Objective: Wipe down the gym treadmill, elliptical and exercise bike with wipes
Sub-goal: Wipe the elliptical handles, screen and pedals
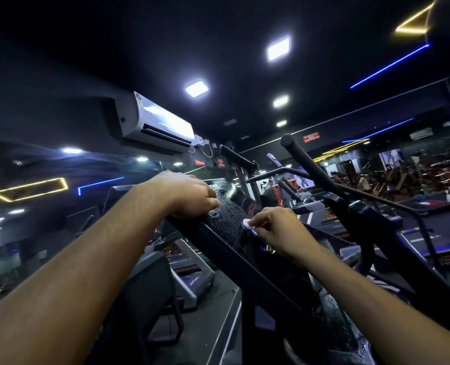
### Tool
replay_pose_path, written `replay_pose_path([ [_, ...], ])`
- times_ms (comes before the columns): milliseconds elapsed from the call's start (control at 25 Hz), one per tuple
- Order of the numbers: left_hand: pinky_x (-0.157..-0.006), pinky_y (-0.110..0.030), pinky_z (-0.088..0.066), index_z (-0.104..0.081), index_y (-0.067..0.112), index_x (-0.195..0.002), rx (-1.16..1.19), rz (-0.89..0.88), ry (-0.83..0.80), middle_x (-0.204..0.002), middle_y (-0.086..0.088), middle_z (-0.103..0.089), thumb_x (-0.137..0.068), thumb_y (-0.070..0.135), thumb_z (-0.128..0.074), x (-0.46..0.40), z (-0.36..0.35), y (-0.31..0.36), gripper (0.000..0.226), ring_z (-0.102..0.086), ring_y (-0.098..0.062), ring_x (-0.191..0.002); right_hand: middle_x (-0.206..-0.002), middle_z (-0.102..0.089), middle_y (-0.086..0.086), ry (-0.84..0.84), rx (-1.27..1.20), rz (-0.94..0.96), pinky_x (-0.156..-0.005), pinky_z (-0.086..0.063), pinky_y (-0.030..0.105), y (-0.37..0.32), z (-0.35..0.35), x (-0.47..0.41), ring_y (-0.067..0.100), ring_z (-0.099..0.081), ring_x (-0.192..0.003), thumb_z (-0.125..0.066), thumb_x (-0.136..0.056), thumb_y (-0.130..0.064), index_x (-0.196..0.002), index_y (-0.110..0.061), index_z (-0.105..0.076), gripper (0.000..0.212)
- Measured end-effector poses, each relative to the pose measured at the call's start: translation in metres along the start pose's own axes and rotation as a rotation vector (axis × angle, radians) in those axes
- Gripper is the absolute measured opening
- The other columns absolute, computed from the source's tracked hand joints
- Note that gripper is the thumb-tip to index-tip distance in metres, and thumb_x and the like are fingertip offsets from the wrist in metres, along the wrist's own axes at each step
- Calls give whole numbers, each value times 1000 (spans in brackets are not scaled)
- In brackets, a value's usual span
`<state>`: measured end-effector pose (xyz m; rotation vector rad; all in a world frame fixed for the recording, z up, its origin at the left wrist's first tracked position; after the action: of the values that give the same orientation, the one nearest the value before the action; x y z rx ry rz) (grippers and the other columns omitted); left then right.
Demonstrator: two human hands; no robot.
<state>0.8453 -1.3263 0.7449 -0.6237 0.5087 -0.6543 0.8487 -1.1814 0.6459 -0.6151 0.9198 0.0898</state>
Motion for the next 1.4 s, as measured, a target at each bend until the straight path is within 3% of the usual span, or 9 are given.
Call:
replay_pose_path([
  [240, -76, -37, -38, -61, 29, -96, -21, 33, 192, -120, 2, -66, -99, 47, -28, -3, 9, -3, 39, -60, -25, -109, -103, -77, 5, 7, 90, -191, -95, -54, 42, 71, -30, -78, 29, -66, -109, -71, -88, -17, -97, -20, -81, 13],
  [440, -75, -36, -40, -66, 35, -104, -30, 56, 158, -116, 6, -66, -98, 50, -32, 0, 9, -6, 38, -54, -19, -97, -79, -77, -6, -3, -26, -41, -80, -56, 25, 11, -9, -56, 1, -69, -75, -74, -89, -25, -92, -23, -81, 8],
  [560, -75, -35, -38, -66, 35, -107, 0, 59, 165, -118, 6, -65, -97, 45, -34, -1, 11, -5, 35, -47, -17, -94, -73, -72, -12, -60, -110, 102, -64, -42, 7, -45, 10, -3, -7, -61, -66, -74, -88, -32, -90, -28, -81, 8],
  [720, -90, -39, -50, -67, 42, -117, 147, 52, 199, -124, 8, -66, -91, 43, -38, -2, 11, -23, 39, -57, -19, -111, -75, -69, -10, -62, -161, 140, -64, -38, 7, -54, 14, 6, -7, -59, -67, -75, -89, -31, -91, -29, -81, 7],
  [840, -88, -38, -52, -71, 33, -107, 221, 39, 269, -115, 9, -70, -77, 49, -23, 1, 10, -29, 58, -60, -17, -104, -83, -76, -5, -27, -81, 108, -66, -37, 4, -39, -3, -41, -9, -57, -63, -73, -91, -24, -98, -23, -81, 11],
  [920, -84, -39, -52, -71, 24, -98, 222, 39, 312, -108, 6, -72, -69, 51, -13, 2, 11, -30, 70, -61, -18, -100, -91, -78, 1, 0, -29, 35, -77, -48, 17, -12, -19, -83, 2, -65, -75, -72, -90, -17, -101, -18, -80, 14],
  [1120, -59, -33, -33, -51, 12, -72, 207, 70, 259, -80, -2, -61, -77, 40, -22, 3, 7, -30, 41, -51, -23, -79, -95, -76, 13, 24, 17, -137, -90, -56, 40, 45, -43, -121, 30, -70, -98, -70, -88, -20, -91, -10, -78, 13],
  [1320, -71, -34, -34, -46, 22, -64, 299, 123, 262, -102, -1, -67, -93, 22, -38, 5, 7, -35, 29, -50, -22, -89, -99, -77, 2, 84, -79, 41, -90, -54, 32, -20, -19, -78, 20, -70, -93, -69, -91, -15, -102, -19, -80, 16],
  [1400, -81, -35, -44, -62, 21, -75, 396, 187, 353, -113, -2, -69, -92, 19, -39, 11, 6, -45, 28, -55, -24, -98, -93, -73, -3, 56, -122, 198, -81, -52, 27, -58, -5, -41, 14, -66, -83, -70, -91, -17, -104, -23, -80, 17],
])
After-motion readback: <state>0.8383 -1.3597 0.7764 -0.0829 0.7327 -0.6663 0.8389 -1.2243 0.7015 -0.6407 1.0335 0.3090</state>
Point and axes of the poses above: each hand's wrist, its own x-axis away from the middle knuckle, its own z-axis out of the back of the hand, y = z × x, the point moved 10 cm from there along -x, towards the middle knuckle
